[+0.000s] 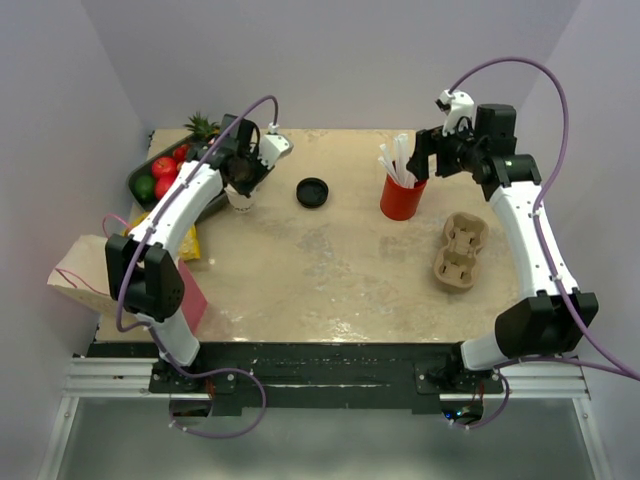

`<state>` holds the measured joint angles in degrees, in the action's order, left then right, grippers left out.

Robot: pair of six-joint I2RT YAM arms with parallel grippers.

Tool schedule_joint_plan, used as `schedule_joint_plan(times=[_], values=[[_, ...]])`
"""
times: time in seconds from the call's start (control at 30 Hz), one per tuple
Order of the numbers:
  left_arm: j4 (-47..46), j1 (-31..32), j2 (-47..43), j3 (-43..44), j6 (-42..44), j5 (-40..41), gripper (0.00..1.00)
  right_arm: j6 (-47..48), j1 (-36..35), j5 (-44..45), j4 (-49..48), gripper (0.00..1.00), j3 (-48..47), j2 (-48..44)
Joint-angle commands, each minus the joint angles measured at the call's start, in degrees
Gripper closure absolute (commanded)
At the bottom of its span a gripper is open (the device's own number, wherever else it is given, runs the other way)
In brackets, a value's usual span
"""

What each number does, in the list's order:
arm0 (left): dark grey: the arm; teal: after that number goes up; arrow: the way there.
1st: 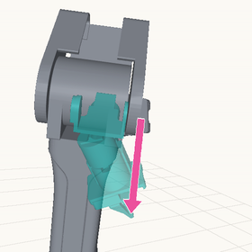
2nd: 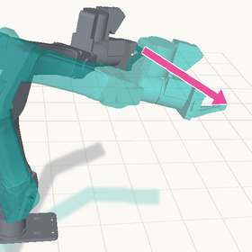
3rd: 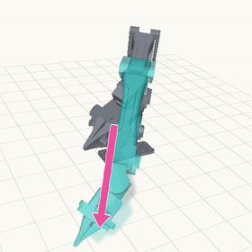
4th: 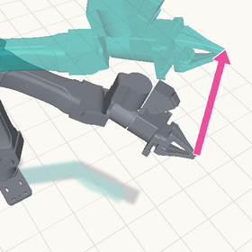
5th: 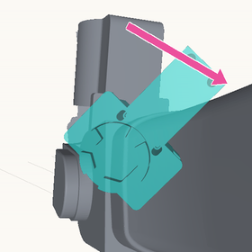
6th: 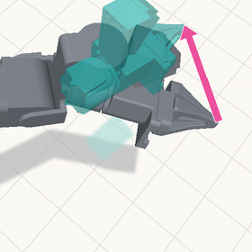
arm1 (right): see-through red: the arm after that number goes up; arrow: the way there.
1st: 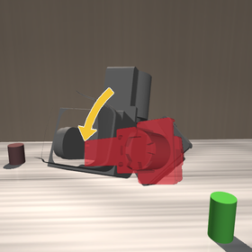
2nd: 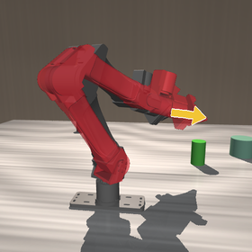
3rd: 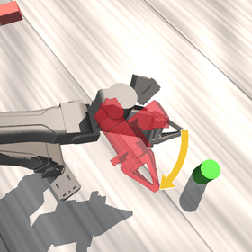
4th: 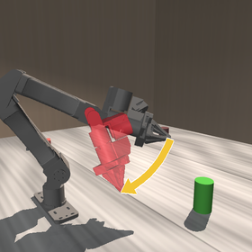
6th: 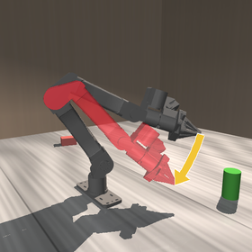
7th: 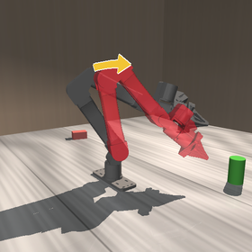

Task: Pack the takeout coffee

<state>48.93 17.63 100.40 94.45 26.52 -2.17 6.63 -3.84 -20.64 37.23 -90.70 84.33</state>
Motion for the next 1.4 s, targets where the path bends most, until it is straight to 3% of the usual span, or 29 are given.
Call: schedule_joint_plan(times=[0.0, 0.07, 0.17, 0.23, 0.3, 0.37, 0.43, 0.5, 0.57, 0.63, 0.7, 0.73, 0.77, 0.8, 0.83, 0.9, 1.0, 1.07, 1.1, 1.13, 1.2, 1.3, 1.37], values=[[-1.8, -1.0, -1.8, -0.2, 0.5, 1.9, 1.00, -0.4, -0.1, -0.7, -2.9, 0.14, 1.8, -2.3], [4.3, -0.5, 1.0, 8.8, -1.8, -2.1, 1.00, -0.3, -0.1, -0.8, -2.3, 0.14, 1.8, -2.3], [1.7, -0.3, -0.3, 4.8, -1.2, 0.4, 1.00, -0.5, -0.1, -0.8, -3.1, 0.14, 2.4, -2.3], [6.1, -0.7, 2.2, 8.4, -3.0, -3.5, 1.00, -0.7, -0.1, -1.0, -3.0, 0.14, 2.3, -2.2], [1.8, -2.2, 1.4, 3.1, -3.8, -4.3, 1.00, -0.7, 0.0, -1.1, -3.2, 0.14, 2.1, -2.2], [3.5, -1.7, 1.7, 6.4, -3.8, -6.2, 1.00, -0.6, -0.1, -1.1, -2.7, 0.14, 1.6, -2.0], [-2.8, -3.7, 0.3, 0.8, -3.5, -3.8, 1.00, -0.6, -0.1, -1.0, -3.0, 0.14, 2.0, -2.2], [5.8, -3.3, 4.0, 7.8, -2.7, -4.1, 1.00, -0.5, -0.1, -1.2, -3.0, 0.14, 2.1, -2.0], [-1.9, -3.6, 0.6, 1.7, -3.0, -1.7, 1.00, -0.7, -0.1, -1.3, -3.3, 0.14, 2.8, -2.2], [5.7, -2.9, 2.9, 10.2, -3.4, -5.5, 1.00, -0.6, -0.1, -1.4, -2.9, 0.14, 2.5, -2.0], [-4.5, -5.1, 1.1, 0.2, -2.8, -2.3, 1.00, -0.7, 0.0, -1.4, -3.7, 0.14, 2.9, -2.1], [3.9, -5.3, 3.1, 5.2, -2.6, -3.2, 1.00, -0.9, -0.1, -1.4, -4.0, 0.14, 3.1, -1.8], [7.7, -5.3, 5.2, 10.2, -3.7, -9.8, 1.00, -0.9, -0.1, -1.7, -3.4, 0.14, 2.0, -1.4], [6.7, -5.3, 4.1, 10.8, -5.3, -10.7, 1.00, -0.8, -0.1, -1.7, -2.9, 0.14, 1.6, -1.1], [0.9, -5.2, 2.4, 5.0, -5.4, -9.4, 1.00, -0.6, 0.0, -1.6, -3.3, 0.14, 1.6, -1.1], [6.0, -5.0, 3.4, 11.2, -7.1, -14.1, 1.00, -0.5, -0.1, -1.3, -3.1, 0.14, 1.5, -0.8], [-1.3, -5.7, 1.9, 3.7, -5.9, -8.4, 1.00, -0.8, -0.2, -1.3, -3.7, 0.14, 1.9, -0.6], [7.4, -5.3, 4.5, 9.2, -6.1, -16.3, 1.00, -0.9, -0.2, -1.9, -3.0, 0.14, 1.2, 0.2], [6.8, -4.2, 2.7, 7.3, -6.6, -15.2, 1.00, -1.0, -0.1, -1.9, -2.9, 0.14, 1.0, 0.3], [0.6, -2.6, 1.1, 4.8, -6.0, -7.4, 1.00, -0.8, -0.1, -1.8, -3.1, 0.14, 1.0, 0.2], [-3.0, -4.3, 0.1, 2.0, -4.0, -4.9, 1.00, -0.8, -0.1, -1.5, -3.4, 0.14, 0.9, 0.7], [1.6, -1.5, 2.0, 2.3, 0.3, 0.8, 1.00, -0.8, -0.2, -1.3, -3.2, 0.14, 0.3, 1.4], [3.2, -2.6, 2.6, 4.5, -4.0, -9.4, 1.00, -0.7, -0.1, -1.5, -2.9, 0.14, -0.2, 1.6]])
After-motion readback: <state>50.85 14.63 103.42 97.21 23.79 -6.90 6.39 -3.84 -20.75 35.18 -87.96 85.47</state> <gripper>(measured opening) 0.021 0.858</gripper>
